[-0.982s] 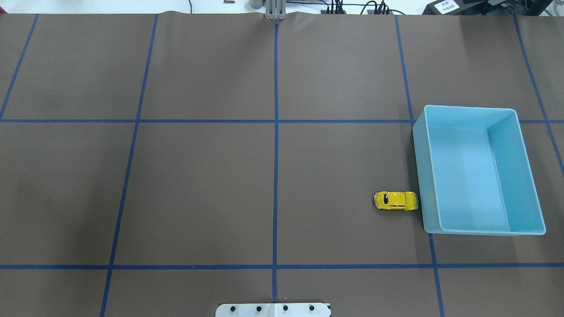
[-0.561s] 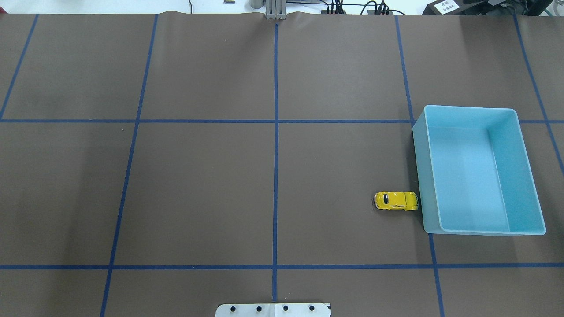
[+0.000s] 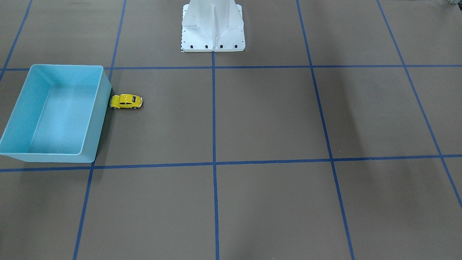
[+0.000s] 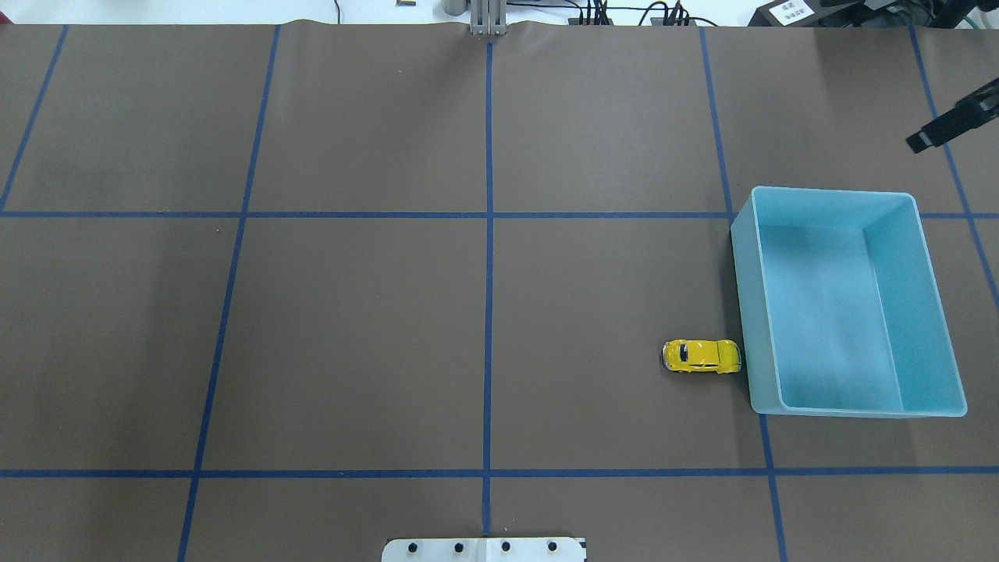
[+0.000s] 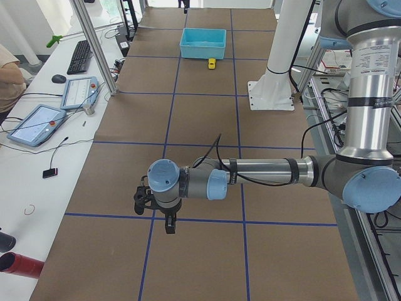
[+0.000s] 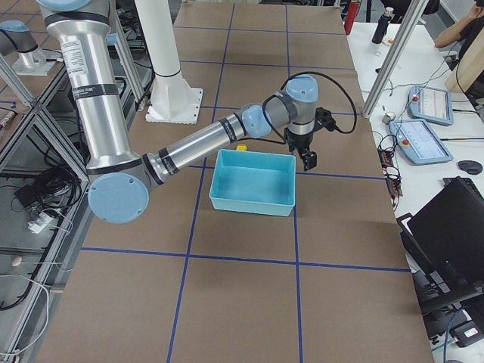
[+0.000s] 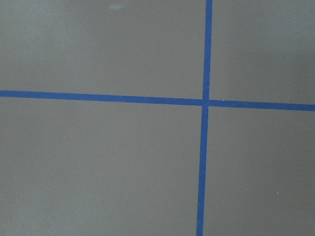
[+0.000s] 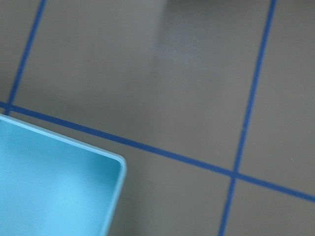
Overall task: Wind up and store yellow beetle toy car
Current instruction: 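Move the right gripper over the car beside the blue bin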
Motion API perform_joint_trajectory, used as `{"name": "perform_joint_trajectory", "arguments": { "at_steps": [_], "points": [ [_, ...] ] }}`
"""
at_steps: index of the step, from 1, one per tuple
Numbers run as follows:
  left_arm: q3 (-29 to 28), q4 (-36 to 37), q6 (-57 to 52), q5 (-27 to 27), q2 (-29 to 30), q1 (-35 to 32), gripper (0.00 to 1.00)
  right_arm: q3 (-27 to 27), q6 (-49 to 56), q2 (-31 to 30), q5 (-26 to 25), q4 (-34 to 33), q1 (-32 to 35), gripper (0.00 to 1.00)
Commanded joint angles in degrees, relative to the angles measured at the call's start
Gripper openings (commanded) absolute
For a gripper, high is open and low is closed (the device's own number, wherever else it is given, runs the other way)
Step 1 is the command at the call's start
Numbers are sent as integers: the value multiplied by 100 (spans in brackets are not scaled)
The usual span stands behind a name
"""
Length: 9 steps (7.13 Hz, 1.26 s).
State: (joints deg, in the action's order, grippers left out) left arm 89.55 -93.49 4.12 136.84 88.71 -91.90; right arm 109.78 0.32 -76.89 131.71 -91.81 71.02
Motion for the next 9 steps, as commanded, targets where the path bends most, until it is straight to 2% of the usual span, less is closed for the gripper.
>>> {"name": "perform_joint_trajectory", "arguments": {
  "at_steps": [1, 2, 3, 4, 5, 7, 9],
  "points": [
    [27, 6, 1, 9, -91, -20, 100, 648, 108, 209, -49, 14, -1129, 100],
    [10, -3, -7, 9, -134, -29, 100, 728, 422, 166, -57, 310, -1456, 100],
    [18, 6, -7, 9, -135, -38, 100, 729, 686, -287, -136, 1270, -1676, 100],
    [18, -3, -7, 9, -126, -38, 100, 703, 1123, -1023, -354, 2219, -1914, 100],
    [10, -3, -7, 9, -126, -38, 100, 624, 1424, -1396, -574, 2568, -2255, 100],
    [9, -3, -7, 0, -135, -38, 100, 562, 1444, -1303, -855, 2537, -2775, 100],
    [9, -3, -16, 9, -135, -38, 100, 588, 1436, -682, -918, 1601, -2882, 100]
  ]
}}
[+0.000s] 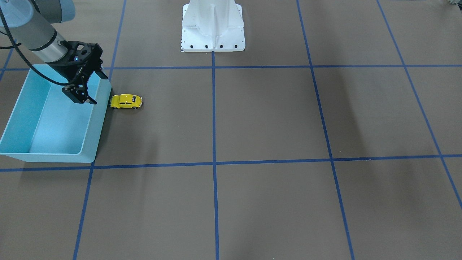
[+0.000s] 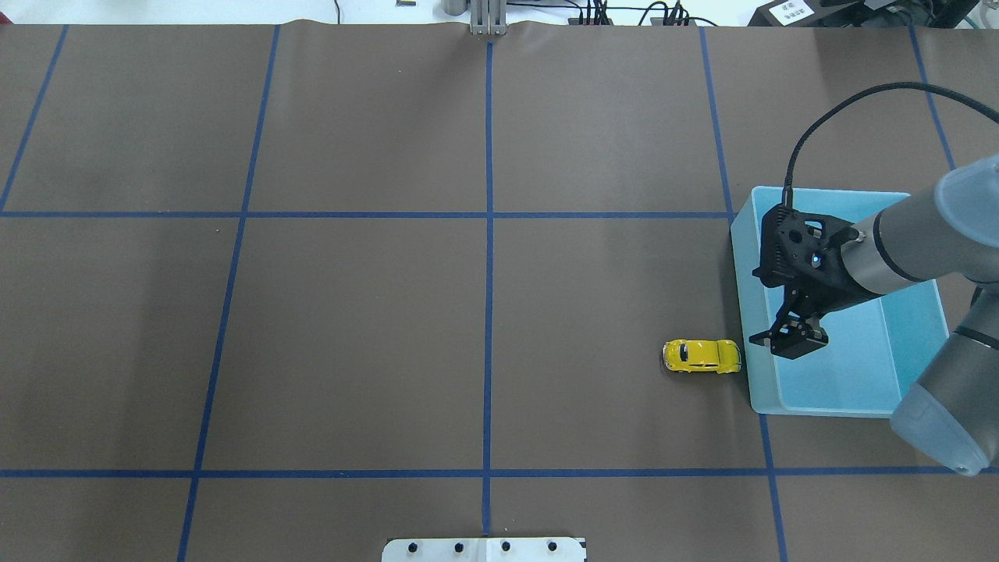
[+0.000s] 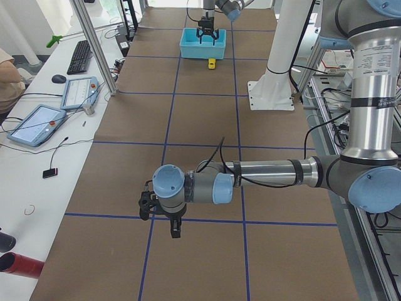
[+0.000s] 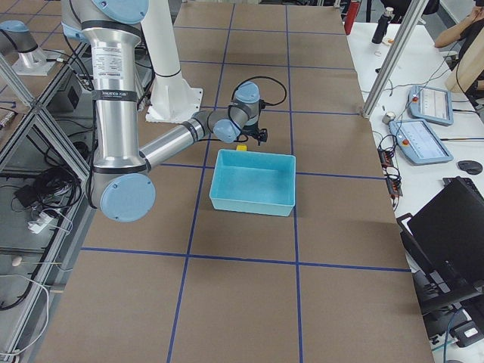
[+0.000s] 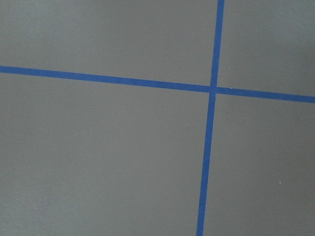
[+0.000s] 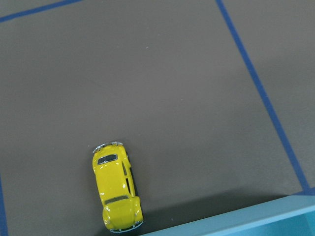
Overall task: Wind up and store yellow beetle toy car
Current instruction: 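Move the right gripper over the car beside the blue bin, then lower the right gripper around the car and close on it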
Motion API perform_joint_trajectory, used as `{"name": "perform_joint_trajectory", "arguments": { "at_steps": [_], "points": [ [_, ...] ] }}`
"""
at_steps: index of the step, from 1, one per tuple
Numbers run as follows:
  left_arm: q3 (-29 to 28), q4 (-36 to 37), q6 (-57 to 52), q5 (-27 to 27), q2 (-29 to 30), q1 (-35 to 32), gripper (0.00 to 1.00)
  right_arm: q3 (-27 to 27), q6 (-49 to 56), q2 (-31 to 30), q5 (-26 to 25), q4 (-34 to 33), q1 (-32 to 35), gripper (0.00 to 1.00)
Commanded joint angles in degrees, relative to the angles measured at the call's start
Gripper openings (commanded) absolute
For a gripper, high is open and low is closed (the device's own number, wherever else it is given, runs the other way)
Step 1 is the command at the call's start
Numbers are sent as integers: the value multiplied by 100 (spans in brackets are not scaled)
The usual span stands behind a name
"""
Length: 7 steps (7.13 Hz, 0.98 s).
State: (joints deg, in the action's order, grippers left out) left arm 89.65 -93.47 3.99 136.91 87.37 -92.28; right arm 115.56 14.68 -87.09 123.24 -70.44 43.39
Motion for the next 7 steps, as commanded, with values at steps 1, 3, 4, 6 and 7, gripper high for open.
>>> {"name": "perform_joint_trajectory", "arguments": {
  "at_steps": [1, 3, 4, 6, 7],
  "points": [
    [0, 4, 6, -7, 0, 0, 100, 11, 0, 507, -429, -828, -303, 100],
    [-35, -4, 6, -7, 0, 0, 100, 37, 9, 1140, -1288, -2022, -1065, 100],
    [-35, 4, 6, -7, 8, 0, 100, -7, 78, 1133, -1451, -2026, -1278, 100],
    [-44, 4, -3, 2, 8, 0, 100, -129, 533, 1054, -1828, -1843, -1752, 100],
    [-44, 4, -3, 2, 8, 0, 100, -330, 571, 888, -1961, -1337, -1833, 100]
  ]
}}
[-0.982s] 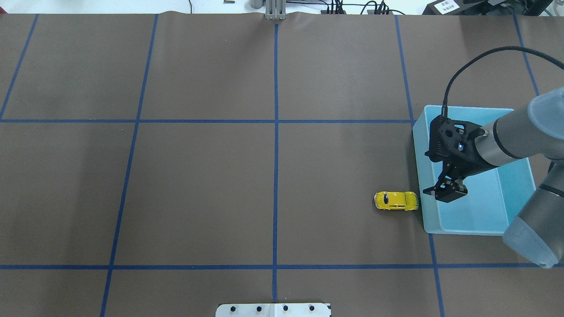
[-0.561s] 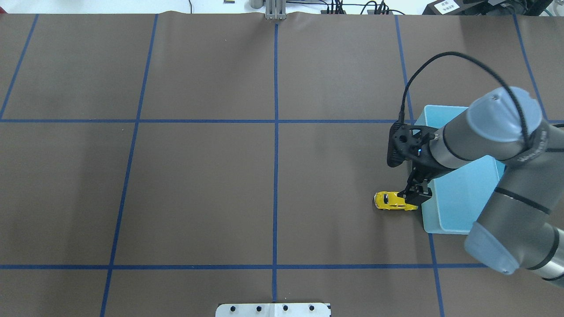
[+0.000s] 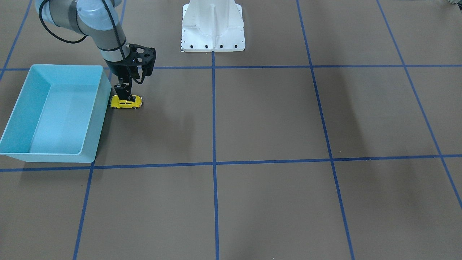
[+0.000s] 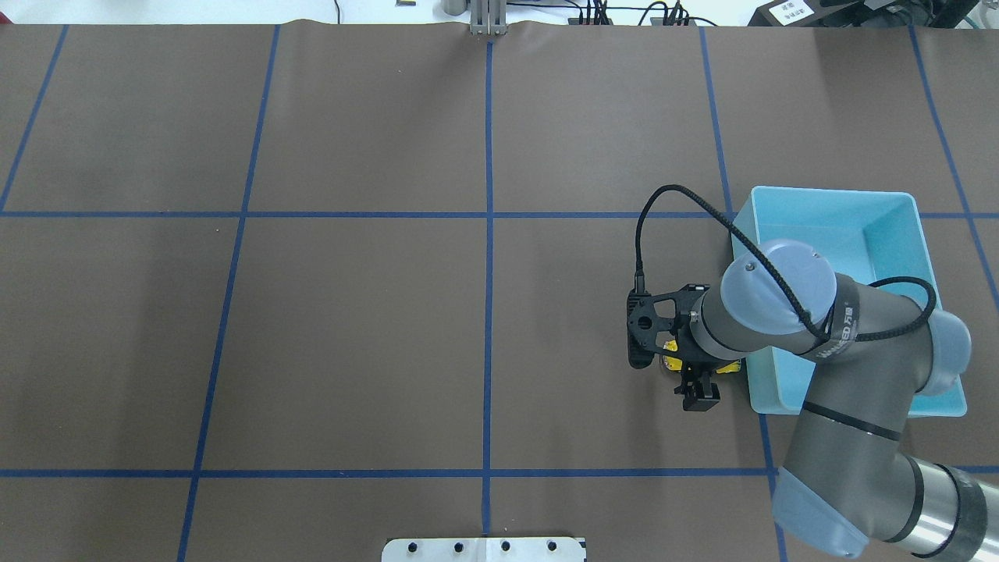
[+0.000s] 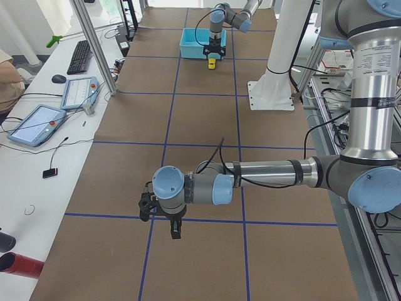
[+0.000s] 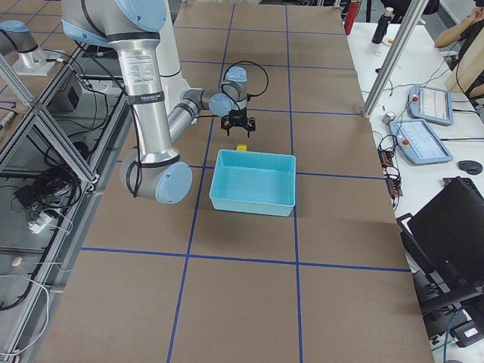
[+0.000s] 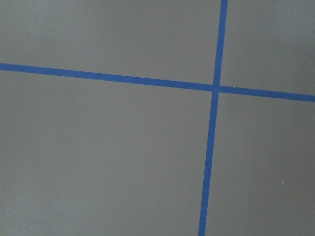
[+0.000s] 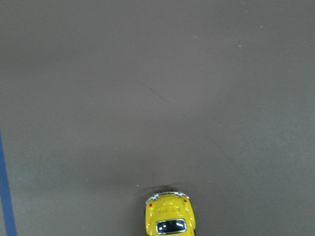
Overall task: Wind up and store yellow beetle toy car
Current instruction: 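Lower the right gripper around the car and close on it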
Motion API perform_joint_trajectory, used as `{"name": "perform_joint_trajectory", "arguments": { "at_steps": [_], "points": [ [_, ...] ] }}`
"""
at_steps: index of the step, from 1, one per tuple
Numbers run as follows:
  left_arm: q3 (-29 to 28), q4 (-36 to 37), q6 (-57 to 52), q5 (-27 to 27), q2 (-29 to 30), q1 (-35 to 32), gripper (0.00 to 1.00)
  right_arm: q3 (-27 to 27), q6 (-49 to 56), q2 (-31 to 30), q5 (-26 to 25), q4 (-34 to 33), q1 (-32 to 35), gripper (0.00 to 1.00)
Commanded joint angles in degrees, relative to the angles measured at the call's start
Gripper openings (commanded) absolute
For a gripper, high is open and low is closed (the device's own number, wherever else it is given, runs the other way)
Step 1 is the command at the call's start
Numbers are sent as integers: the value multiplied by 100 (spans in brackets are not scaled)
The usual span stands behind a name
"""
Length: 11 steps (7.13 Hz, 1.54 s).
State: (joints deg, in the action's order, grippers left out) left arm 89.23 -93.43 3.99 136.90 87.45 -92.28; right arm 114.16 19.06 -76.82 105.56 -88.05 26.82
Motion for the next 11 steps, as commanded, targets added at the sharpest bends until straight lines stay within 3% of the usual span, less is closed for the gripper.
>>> {"name": "perform_joint_trajectory", "arguments": {
  "at_steps": [1, 5, 11],
  "points": [
    [-2, 0, -3, -6, 0, 0, 100, -349, 125, -148, -159, 534, -134, 100],
    [-11, 0, -3, 3, -8, 0, 100, -350, 151, -140, 43, 543, 191, 100],
    [-11, 0, 14, -6, -8, 0, 100, -402, 125, -491, 8, 1053, -19, 100]
  ]
}}
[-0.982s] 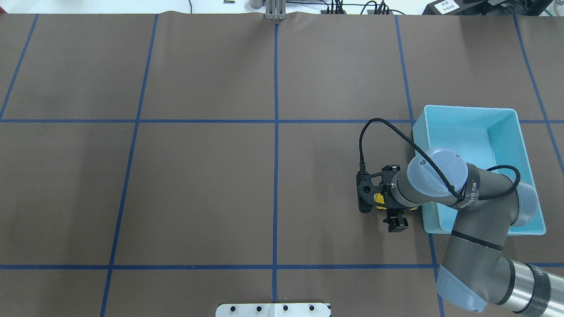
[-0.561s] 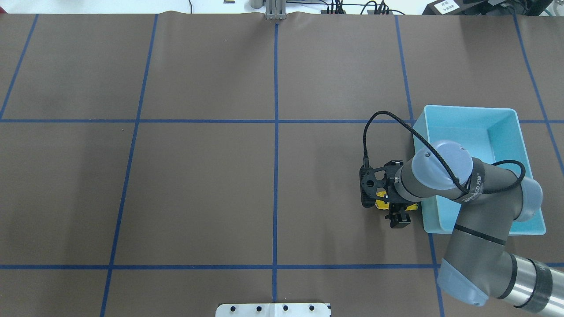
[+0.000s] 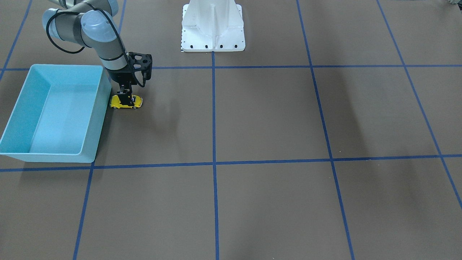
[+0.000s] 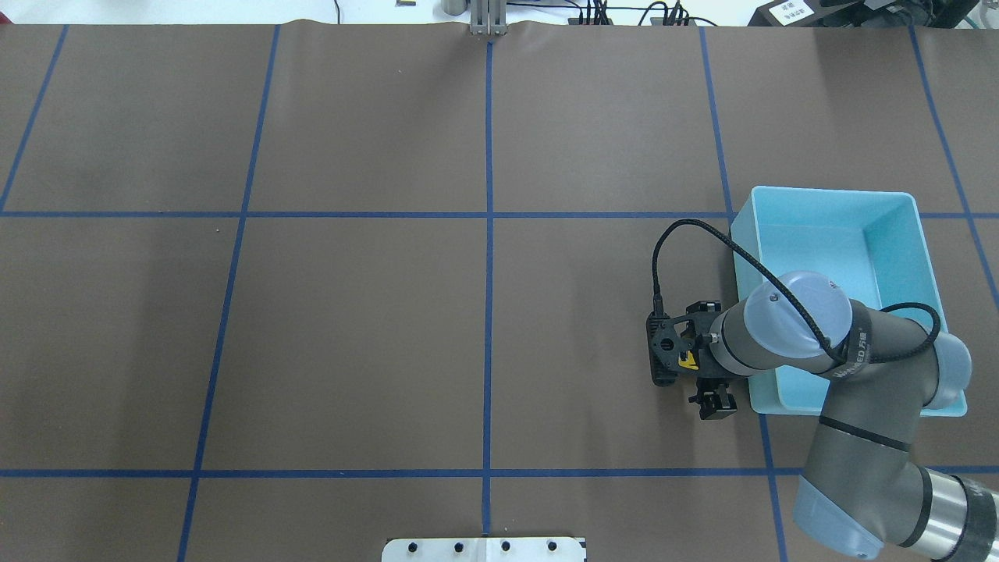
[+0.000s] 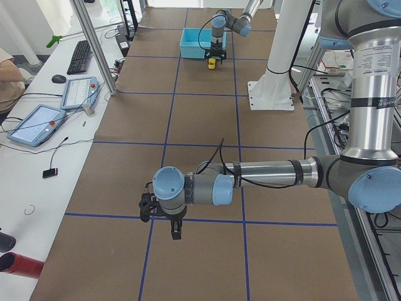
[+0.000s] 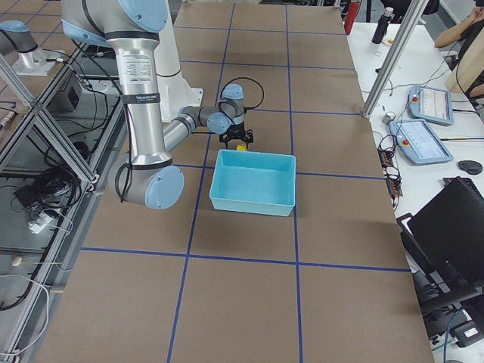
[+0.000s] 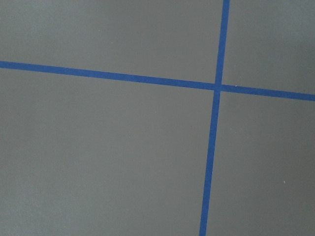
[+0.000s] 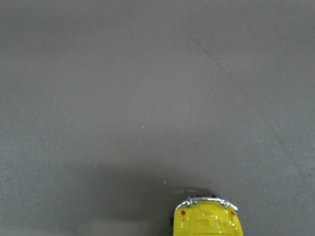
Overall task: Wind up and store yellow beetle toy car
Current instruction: 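Lower the right gripper around the car and close on it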
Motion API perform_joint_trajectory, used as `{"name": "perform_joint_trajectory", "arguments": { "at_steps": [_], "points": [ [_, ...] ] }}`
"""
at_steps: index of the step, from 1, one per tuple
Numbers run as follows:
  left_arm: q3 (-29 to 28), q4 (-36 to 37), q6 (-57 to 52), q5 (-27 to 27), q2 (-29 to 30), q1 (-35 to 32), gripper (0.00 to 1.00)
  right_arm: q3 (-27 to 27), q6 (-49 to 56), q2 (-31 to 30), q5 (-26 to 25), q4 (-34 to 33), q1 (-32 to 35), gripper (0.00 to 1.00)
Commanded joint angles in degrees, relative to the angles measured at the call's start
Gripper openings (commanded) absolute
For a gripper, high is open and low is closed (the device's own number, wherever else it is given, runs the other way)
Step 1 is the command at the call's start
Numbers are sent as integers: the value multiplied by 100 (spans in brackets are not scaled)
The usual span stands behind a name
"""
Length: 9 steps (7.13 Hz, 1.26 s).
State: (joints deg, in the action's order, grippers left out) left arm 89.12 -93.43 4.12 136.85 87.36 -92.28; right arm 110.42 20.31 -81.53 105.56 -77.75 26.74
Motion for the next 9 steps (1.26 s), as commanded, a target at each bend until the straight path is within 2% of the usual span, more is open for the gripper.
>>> {"name": "perform_joint_trajectory", "arguments": {
  "at_steps": [1, 4, 9],
  "points": [
    [0, 0, 1, 0, 0, 0, 100, -55, 0, -21, -9, 23, -19, 100],
    [0, 0, 1, 0, 0, 0, 100, -29, -27, -231, -9, 277, 7, 100],
    [0, 0, 1, 0, 0, 0, 100, -56, 17, -232, 17, 269, 130, 99]
  ]
}}
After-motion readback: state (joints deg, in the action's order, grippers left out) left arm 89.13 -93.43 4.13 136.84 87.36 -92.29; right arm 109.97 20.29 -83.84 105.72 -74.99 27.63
